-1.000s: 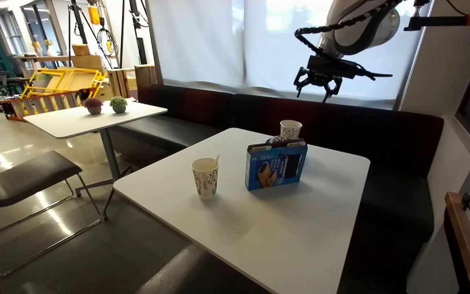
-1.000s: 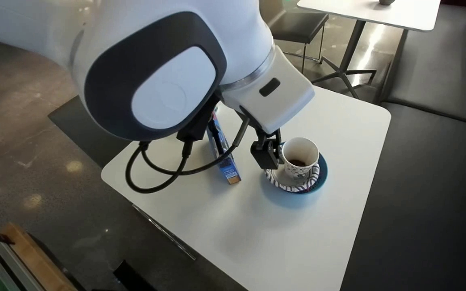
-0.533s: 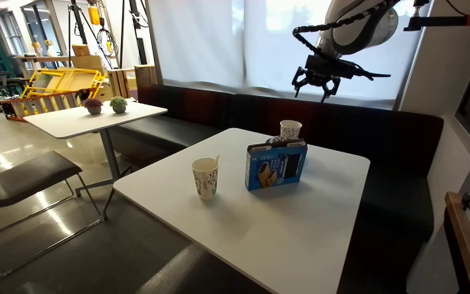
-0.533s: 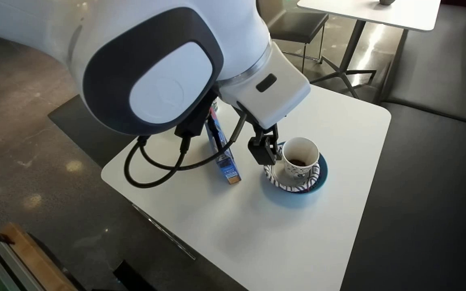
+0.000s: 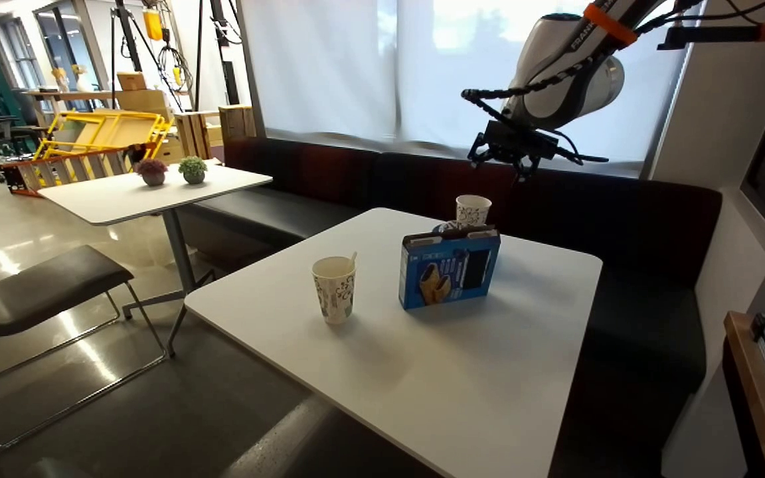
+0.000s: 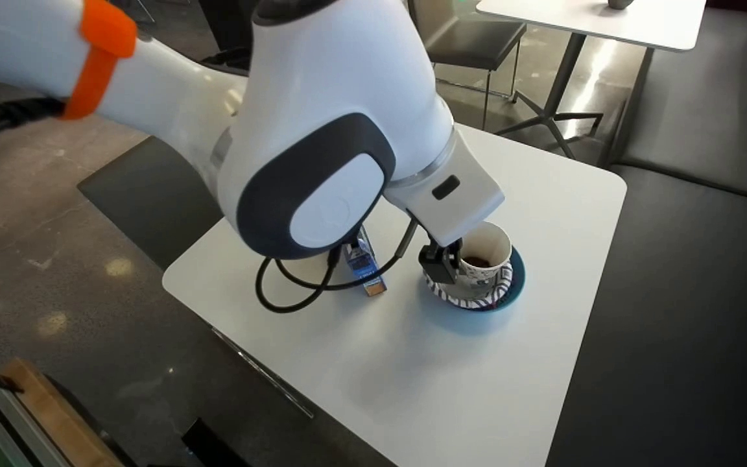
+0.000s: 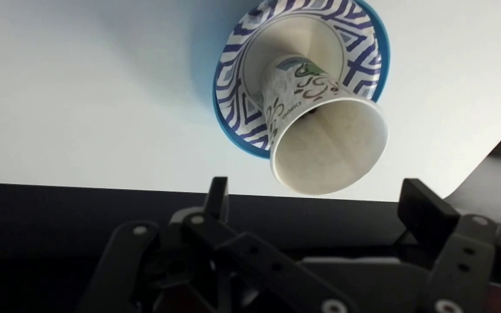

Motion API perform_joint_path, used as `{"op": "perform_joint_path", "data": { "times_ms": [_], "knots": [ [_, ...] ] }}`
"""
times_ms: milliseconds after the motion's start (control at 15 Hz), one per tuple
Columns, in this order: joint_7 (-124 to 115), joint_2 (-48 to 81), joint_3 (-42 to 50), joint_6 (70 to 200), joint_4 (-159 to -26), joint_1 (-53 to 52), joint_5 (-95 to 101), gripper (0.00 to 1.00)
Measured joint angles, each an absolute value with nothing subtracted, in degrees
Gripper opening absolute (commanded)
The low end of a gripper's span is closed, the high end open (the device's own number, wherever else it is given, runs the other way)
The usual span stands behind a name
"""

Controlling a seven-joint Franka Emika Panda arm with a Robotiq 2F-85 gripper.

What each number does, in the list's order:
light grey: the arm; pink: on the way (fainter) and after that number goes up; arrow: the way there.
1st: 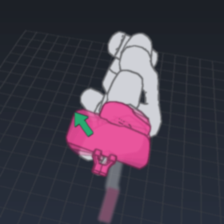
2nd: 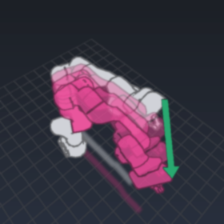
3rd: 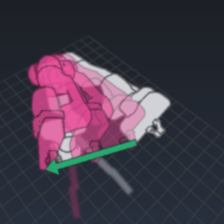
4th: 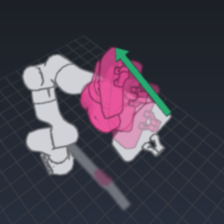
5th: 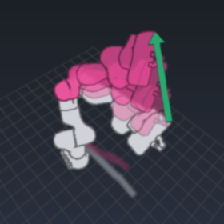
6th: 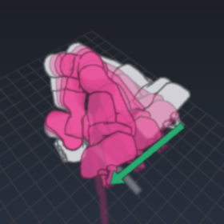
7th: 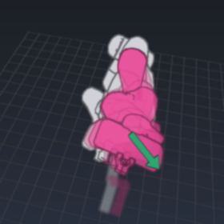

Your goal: Shift the cup, which is on the plate, to the table

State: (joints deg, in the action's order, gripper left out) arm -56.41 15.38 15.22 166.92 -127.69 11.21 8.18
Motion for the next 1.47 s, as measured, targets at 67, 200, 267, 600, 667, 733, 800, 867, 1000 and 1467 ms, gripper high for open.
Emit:
{"op": "perform_joint_path", "data": {
  "times_ms": [67,200,267,600,667,733,800,867,1000,1467],
  "knots": [
    [-57.39,16.92,15.35,167.58,-127.02,11.21,8.18,1.00],
    [-57.86,19.76,17.20,167.88,-125.54,9.74,7.21,1.00],
    [-57.88,20.97,18.20,167.89,-124.80,8.86,6.50,0.99],
    [-57.87,25.77,21.14,167.89,-121.76,5.69,2.99,0.53],
    [-57.87,26.49,21.34,167.89,-121.31,5.35,2.36,0.45],
    [-57.87,27.15,21.49,167.89,-120.91,5.07,1.76,0.37],
    [-57.87,27.73,21.57,167.89,-120.52,4.87,1.24,0.30],
    [-57.87,28.30,21.64,167.89,-120.14,4.71,0.79,0.23],
    [-57.87,29.16,21.86,167.89,-119.54,4.42,0.01,0.08],
    [-57.87,29.39,25.28,167.73,-118.44,1.84,-0.93,0.01]
  ]
}}
